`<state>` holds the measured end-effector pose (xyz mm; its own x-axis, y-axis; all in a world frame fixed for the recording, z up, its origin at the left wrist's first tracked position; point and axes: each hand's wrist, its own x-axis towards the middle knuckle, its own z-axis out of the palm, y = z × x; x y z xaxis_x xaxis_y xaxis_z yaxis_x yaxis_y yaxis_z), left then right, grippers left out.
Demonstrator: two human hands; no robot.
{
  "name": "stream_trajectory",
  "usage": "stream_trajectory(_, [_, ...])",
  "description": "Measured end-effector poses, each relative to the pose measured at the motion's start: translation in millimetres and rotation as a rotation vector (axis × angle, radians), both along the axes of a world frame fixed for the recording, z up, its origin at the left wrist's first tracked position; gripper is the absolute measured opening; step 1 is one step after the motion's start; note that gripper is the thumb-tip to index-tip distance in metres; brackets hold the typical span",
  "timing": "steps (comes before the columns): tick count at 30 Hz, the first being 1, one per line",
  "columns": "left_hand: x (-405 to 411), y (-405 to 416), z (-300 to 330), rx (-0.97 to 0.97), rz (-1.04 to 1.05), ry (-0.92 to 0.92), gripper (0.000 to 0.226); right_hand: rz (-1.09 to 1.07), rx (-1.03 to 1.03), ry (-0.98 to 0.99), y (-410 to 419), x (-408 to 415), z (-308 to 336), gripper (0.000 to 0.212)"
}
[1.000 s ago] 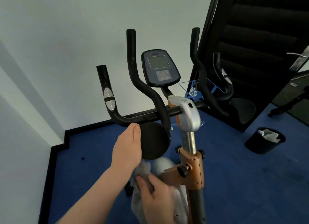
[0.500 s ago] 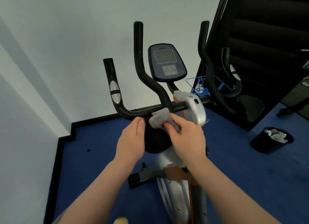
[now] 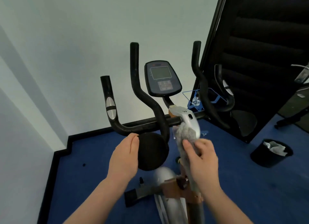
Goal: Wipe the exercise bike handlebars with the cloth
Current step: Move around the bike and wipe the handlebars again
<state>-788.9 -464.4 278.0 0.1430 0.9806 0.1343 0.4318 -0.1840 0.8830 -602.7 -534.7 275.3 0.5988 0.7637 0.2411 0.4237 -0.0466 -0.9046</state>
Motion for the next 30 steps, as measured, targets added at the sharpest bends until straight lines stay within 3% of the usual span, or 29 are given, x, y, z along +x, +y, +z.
stream_trajectory(4, [3.3, -2.8, 3.4, 0.021, 0.028, 0.009, 0.029, 0.110, 0.024, -0.055, 56.9, 9.8, 39.0, 0.015])
stream_trajectory(6, [3.5, -3.5, 4.6, 0.023, 0.026, 0.018, 0.030, 0.193, 0.016, -0.109, 81.4, 2.5, 45.0, 0.036])
stream_trajectory(7, [3.1, -3.0, 5.0, 0.028, 0.020, 0.031, 0.029, 0.239, -0.014, -0.174, 89.2, -2.4, 44.3, 0.035])
stream_trajectory(10, [-0.1, 1.8, 6.3, 0.043, 0.000, 0.089, 0.025, 0.273, -0.025, -0.182, 89.4, -13.0, 24.9, 0.009])
stream_trajectory(13, [-4.0, 11.2, 13.3, 0.125, -0.027, 0.100, 0.023, 0.292, 0.117, -0.124, 64.4, -14.6, -6.0, 0.009])
stream_trajectory(16, [-2.1, 27.2, 28.1, 0.210, -0.039, 0.080, 0.026, 0.315, 0.129, -0.174, 61.6, -11.2, -13.8, 0.011])
stream_trajectory(22, [20.5, 50.0, 35.1, 0.250, -0.132, 0.343, 0.024, 0.148, 0.050, -0.254, 134.4, -6.5, 27.0, 0.010])
stream_trajectory(26, [16.6, 52.7, 29.9, 0.218, -0.112, 0.381, 0.024, 0.119, 0.067, -0.131, 82.6, -12.2, -9.0, 0.015])
stream_trajectory(28, [17.5, 54.8, 29.2, 0.204, -0.121, 0.390, 0.023, 0.114, 0.071, -0.131, 56.3, -21.4, -18.6, 0.027])
stream_trajectory(30, [19.3, 55.4, 28.7, 0.199, -0.137, 0.421, 0.023, 0.115, 0.073, -0.172, 70.1, -19.2, -13.6, 0.024])
